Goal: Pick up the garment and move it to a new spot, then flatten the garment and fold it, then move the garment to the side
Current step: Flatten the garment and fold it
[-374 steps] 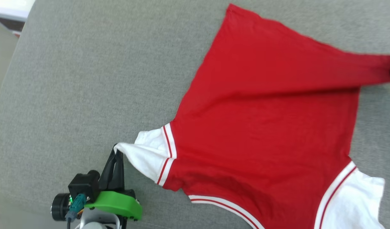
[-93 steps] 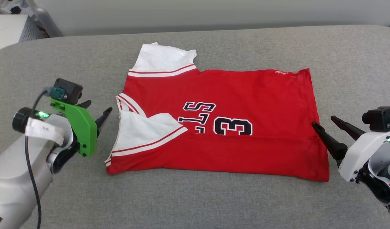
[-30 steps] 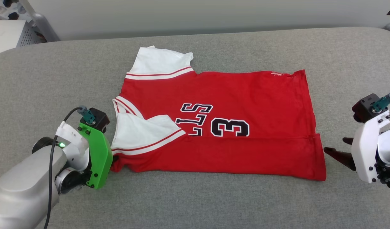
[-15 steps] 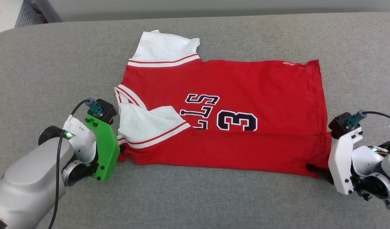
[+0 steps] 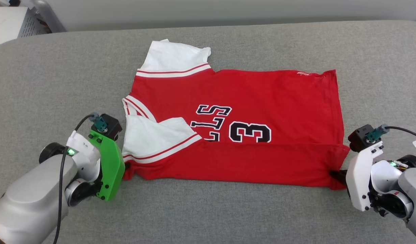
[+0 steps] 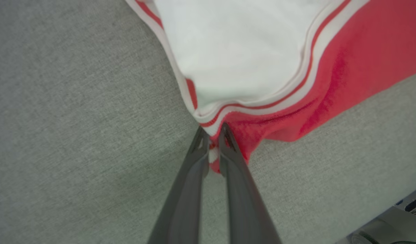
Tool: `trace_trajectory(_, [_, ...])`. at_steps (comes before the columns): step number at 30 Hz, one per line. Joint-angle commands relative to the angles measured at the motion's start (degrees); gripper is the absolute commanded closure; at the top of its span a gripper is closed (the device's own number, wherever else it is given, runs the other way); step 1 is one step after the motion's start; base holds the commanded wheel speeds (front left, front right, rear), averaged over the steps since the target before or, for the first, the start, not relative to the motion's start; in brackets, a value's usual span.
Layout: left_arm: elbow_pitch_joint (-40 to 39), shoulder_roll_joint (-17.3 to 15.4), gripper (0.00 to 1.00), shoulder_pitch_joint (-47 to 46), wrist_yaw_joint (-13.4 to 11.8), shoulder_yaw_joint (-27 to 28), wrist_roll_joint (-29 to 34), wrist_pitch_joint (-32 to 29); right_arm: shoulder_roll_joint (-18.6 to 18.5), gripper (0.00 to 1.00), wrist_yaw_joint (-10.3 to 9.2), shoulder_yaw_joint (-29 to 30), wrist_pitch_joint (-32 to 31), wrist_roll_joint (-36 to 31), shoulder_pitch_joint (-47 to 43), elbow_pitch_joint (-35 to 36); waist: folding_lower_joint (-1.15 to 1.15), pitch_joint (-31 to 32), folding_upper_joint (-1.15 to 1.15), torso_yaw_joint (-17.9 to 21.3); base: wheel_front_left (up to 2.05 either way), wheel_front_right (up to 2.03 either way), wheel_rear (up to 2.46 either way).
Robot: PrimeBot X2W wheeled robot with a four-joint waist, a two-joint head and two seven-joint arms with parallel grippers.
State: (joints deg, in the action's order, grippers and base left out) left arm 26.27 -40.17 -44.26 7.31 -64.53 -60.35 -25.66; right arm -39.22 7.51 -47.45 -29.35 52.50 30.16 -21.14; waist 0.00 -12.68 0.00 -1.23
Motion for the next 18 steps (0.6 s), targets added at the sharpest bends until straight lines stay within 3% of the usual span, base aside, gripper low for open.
trace_trajectory(1, [0.2, -0.4, 1.0, 1.4, 0.0, -0.1, -0.9, 0.4, 0.3, 1.0, -0.02, -1.3, 0.7, 0.5, -1.1, 0.0, 0.0, 2.4, 0.0, 0.7, 0.0, 0.0, 0.0])
trace_trajectory(10, [-3.1, -3.6, 1.0, 4.8, -0.1, 0.0, -3.1, 0.6, -4.6, 1.0, -0.02, 0.3, 3.1, 2.4, -2.7, 6.6, 0.0, 8.2, 0.0, 0.9, 0.0, 0.0, 0.0])
trace_trajectory(18, [-9.2, -7.0, 1.0, 8.5, -1.8, -0.5, -4.7, -0.3, -9.6, 1.0, -0.02, 2.6, 1.3, 3.2, -7.8, 12.8, 0.0, 10.2, 0.0, 0.7, 0.0, 0.0, 0.0])
